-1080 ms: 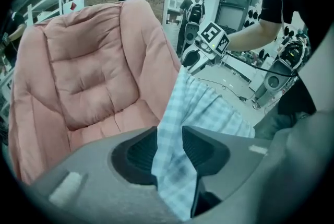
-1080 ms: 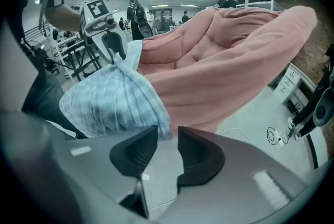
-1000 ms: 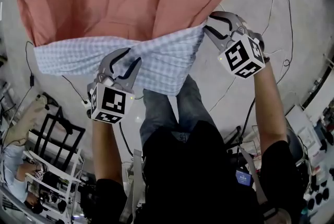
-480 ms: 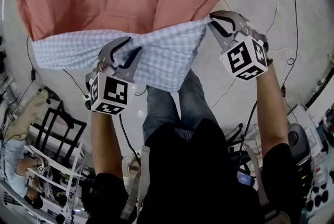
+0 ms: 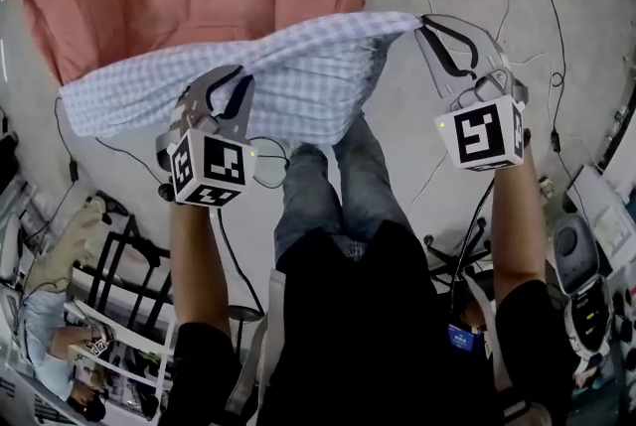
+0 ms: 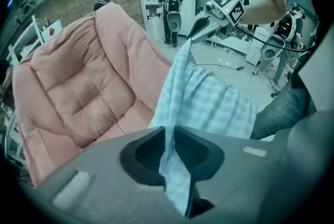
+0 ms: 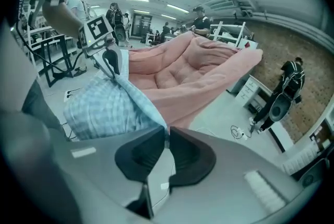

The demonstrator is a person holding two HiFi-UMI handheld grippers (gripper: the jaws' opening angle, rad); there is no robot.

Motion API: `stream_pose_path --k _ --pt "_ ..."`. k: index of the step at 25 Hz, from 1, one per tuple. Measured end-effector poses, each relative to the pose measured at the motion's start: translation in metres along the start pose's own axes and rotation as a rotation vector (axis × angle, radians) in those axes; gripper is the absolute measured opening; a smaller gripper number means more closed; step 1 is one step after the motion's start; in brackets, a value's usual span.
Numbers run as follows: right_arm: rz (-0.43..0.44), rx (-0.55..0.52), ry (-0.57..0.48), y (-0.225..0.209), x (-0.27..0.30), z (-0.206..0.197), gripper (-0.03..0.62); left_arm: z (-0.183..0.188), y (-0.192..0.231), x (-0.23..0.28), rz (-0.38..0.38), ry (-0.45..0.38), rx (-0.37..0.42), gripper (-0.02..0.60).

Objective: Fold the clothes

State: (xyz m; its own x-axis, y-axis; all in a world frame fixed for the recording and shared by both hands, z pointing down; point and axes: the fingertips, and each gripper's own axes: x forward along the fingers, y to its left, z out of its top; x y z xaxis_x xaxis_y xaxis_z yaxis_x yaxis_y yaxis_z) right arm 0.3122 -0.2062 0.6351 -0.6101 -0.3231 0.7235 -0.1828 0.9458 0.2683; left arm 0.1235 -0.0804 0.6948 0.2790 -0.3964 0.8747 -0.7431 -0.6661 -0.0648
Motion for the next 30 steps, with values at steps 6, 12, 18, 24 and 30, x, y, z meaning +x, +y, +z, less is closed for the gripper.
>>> stream_pose_path --k 6,12,18,24,30 --pt "-0.116 0.026 0.030 0.015 -0.047 -0.008 0.034 0.003 -0.025 0.000 -0.024 -0.027 0.078 0.067" --pt "-0.191 0.042 0.040 0.053 -0.089 0.006 0.034 -0.008 -0.053 -0.027 -0.045 -0.052 0.134 0.021" --pt "-0.195 0.080 0.123 0.104 -0.104 -0.033 0.034 -0.023 -0.077 -0.053 -0.119 -0.070 0.163 0.020" --pt "-0.187 0.098 0.199 0.143 -0.102 -0.075 0.034 -0.029 -0.101 -0.054 -0.218 -0.028 0.222 0.021" --pt "-0.211 0.149 0.218 0.177 -0.103 -0.078 0.034 -0.045 -0.111 -0.069 -0.217 -0.001 0.256 0.039"
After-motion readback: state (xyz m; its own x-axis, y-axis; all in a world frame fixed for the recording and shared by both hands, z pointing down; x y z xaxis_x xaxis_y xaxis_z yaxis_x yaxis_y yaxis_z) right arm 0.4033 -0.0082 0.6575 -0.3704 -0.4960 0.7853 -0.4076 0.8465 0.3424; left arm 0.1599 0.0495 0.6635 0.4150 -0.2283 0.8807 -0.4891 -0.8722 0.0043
